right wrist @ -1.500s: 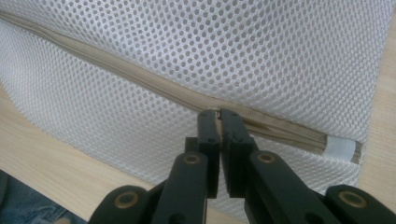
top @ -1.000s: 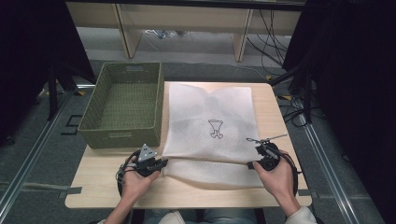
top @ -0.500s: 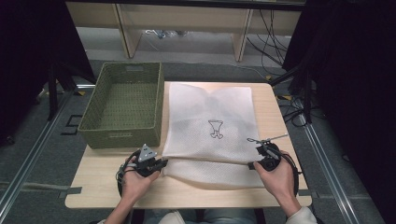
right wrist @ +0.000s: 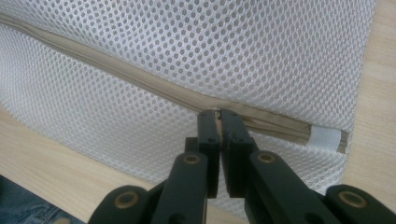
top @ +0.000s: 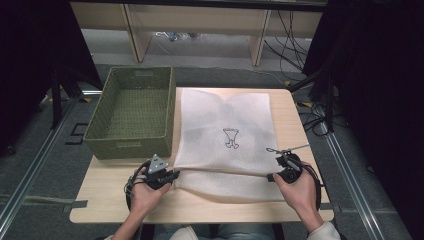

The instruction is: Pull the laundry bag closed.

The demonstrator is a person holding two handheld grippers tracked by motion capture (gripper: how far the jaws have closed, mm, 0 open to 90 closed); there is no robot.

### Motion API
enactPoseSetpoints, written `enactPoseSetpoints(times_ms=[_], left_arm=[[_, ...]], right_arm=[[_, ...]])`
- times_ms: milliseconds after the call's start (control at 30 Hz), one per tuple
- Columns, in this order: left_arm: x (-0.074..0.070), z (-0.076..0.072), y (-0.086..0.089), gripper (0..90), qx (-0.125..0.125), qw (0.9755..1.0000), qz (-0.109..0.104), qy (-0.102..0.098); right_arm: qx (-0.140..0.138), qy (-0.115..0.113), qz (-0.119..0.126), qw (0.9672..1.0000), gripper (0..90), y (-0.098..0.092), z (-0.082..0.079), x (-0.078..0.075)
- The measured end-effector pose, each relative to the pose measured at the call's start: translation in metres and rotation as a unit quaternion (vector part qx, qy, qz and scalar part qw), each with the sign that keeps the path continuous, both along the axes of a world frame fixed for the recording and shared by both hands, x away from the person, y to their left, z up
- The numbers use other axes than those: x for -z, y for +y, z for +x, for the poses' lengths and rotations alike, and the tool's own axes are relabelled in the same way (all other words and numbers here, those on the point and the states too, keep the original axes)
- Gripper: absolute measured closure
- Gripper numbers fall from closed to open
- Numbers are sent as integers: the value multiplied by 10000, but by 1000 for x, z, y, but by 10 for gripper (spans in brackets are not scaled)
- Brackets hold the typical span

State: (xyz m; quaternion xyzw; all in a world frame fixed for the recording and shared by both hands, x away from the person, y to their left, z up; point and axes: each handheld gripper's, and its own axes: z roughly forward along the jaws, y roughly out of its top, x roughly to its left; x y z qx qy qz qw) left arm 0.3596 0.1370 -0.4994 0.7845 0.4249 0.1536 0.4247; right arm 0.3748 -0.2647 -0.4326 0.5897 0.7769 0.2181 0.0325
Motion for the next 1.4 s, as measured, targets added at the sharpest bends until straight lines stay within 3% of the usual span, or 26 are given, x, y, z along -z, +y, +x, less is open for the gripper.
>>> enactPoseSetpoints(times_ms=[633,767,833,933,1000,1033,1167,1333,1400], left_arm=[[0,0,0,845,-12,10000,1,-3],[0,1,0,845,-17,10000,-4,1],[0,1,0,845,-23,10000,-14,1],[0,0,0,845,-18,10000,-5,7],[0,0,0,845,-14,10000,-6,0],[0,0,0,845,-30,10000,-25,0],[0,0,0,845,-22,10000,-11,7],[0,1,0,845,-23,10000,-15,3],[0,1,0,845,-20,10000,-11,12]], right_arm=[[-1,-7,35,10000,884,-5,0,1],[130,44,15,9999,884,-8,0,0],[43,-73,37,10000,883,-11,1,2],[67,-75,15,9999,883,-14,-1,2],[53,42,34,10000,884,-14,-1,1],[95,71,-45,9999,883,-14,-1,0],[259,27,86,9996,884,-12,-3,2],[359,142,135,9992,883,-14,-2,1],[205,39,79,9998,884,-17,0,3]])
